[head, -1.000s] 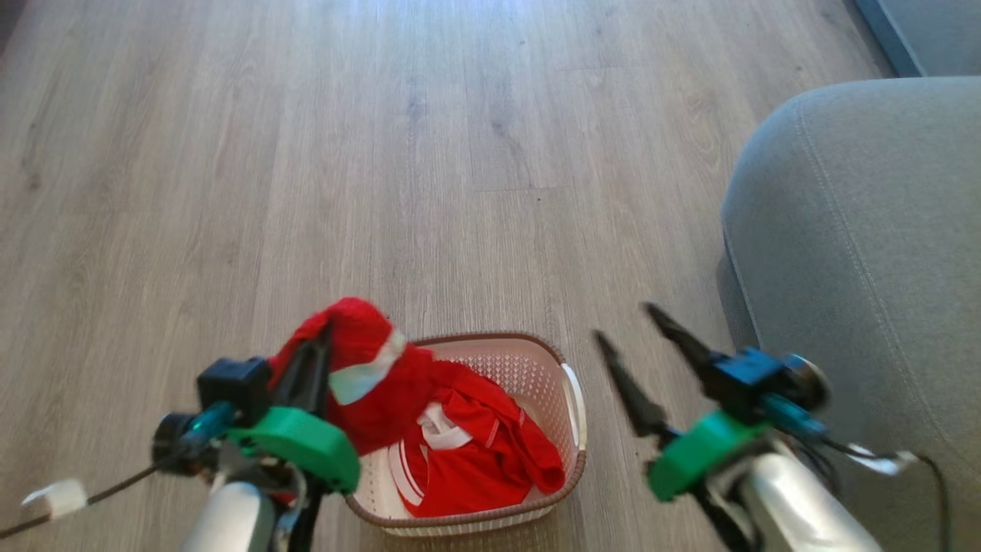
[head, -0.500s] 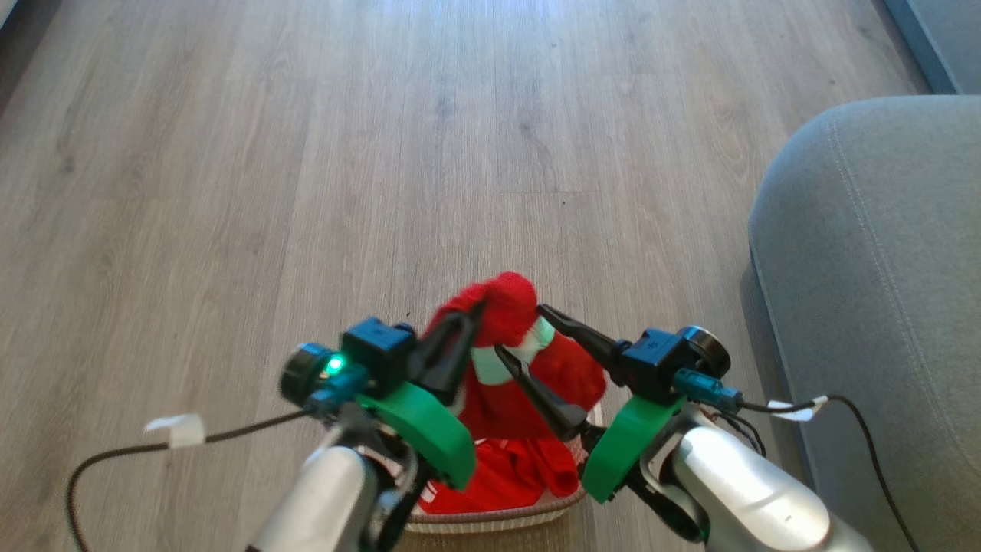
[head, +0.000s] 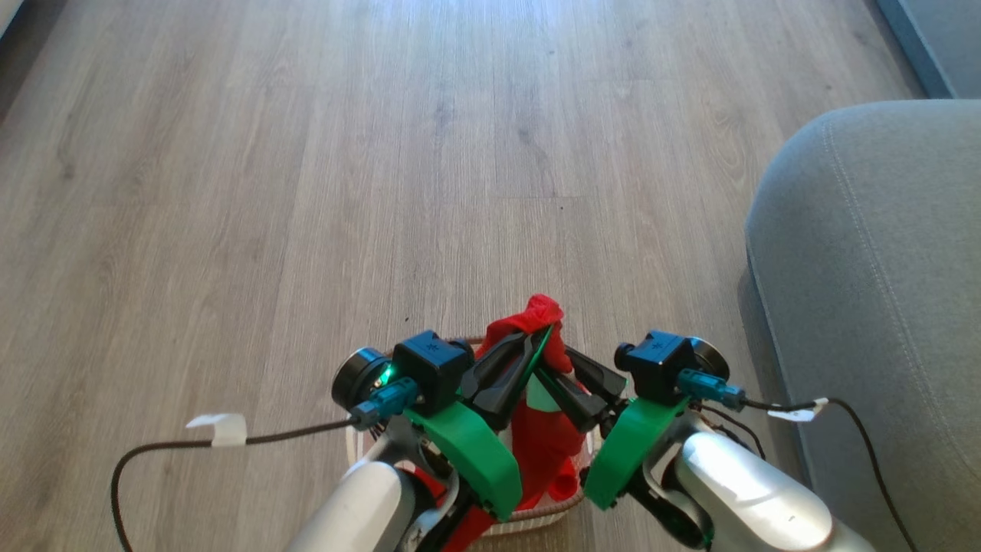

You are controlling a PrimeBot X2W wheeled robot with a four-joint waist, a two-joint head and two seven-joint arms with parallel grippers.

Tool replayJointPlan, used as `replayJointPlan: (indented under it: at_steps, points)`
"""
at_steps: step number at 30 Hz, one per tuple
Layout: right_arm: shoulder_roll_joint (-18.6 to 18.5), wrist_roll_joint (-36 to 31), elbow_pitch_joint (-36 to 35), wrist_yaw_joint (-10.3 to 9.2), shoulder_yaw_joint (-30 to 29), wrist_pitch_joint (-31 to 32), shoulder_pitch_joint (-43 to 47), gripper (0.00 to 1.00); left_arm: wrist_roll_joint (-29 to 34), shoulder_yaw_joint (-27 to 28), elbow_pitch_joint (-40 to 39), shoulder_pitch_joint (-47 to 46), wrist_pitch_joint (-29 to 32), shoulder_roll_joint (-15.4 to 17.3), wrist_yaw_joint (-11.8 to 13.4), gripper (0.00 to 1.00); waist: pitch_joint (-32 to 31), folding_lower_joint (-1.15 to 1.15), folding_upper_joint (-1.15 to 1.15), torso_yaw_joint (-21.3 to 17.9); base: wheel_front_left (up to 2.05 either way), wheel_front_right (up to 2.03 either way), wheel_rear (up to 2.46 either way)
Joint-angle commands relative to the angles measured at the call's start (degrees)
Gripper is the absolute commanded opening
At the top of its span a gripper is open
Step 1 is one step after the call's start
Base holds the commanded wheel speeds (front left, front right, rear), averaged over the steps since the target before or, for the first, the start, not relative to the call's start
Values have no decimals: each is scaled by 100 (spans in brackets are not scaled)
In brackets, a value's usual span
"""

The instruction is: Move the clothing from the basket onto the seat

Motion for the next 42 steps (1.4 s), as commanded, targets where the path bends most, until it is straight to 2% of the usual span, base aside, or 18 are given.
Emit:
replayJointPlan:
  at_steps: [1,2,3,4,5,8,13,20,29,35,42]
  points:
    - [-13,51,-134,-1,34,-38,-211,0,-31,184,-228,-223,-10,-50,46,9,3,0,0,-14,0,0,0]
    - [-30,58,-127,-1,25,-38,-211,0,-28,196,-206,-213,-3,-35,70,39,7,0,0,-23,0,0,0]
    - [-45,62,-124,-1,1,-38,-213,0,-27,204,-187,-206,-1,-20,83,54,13,0,0,-31,0,0,0]
    - [-64,58,-124,-1,-31,-38,-214,0,-22,223,-168,-203,-23,-7,103,79,22,0,0,-41,0,0,0]
    - [-85,53,-122,-1,-75,-38,-211,0,2,243,-138,-202,-51,12,133,100,33,0,0,-53,0,0,0]
    - [-167,13,-125,-1,-235,-38,-190,0,11,285,24,-174,-180,43,165,100,71,0,0,-125,0,0,0]
    - [-342,-89,-173,-1,-621,-38,-126,0,-25,234,508,-126,-629,51,32,100,135,0,0,-394,0,0,0]
    - [-617,-265,-390,-1,-1186,-38,-107,0,-26,67,1136,-229,-1172,-20,-6,100,309,0,0,-1103,0,0,0]
    - [-926,-425,-646,-1,-2006,-38,-90,0,-92,-248,1435,-559,-1327,-60,-23,100,683,0,0,-1931,0,0,0]
    - [-988,-493,-740,-1,-2412,-38,80,0,-246,-433,1406,-683,-1339,-63,61,100,789,0,0,-2197,0,0,0]
    - [-908,-530,-839,-1,-2621,-38,174,0,-218,-514,1425,-780,-1341,-63,83,100,976,0,0,-2315,0,0,0]
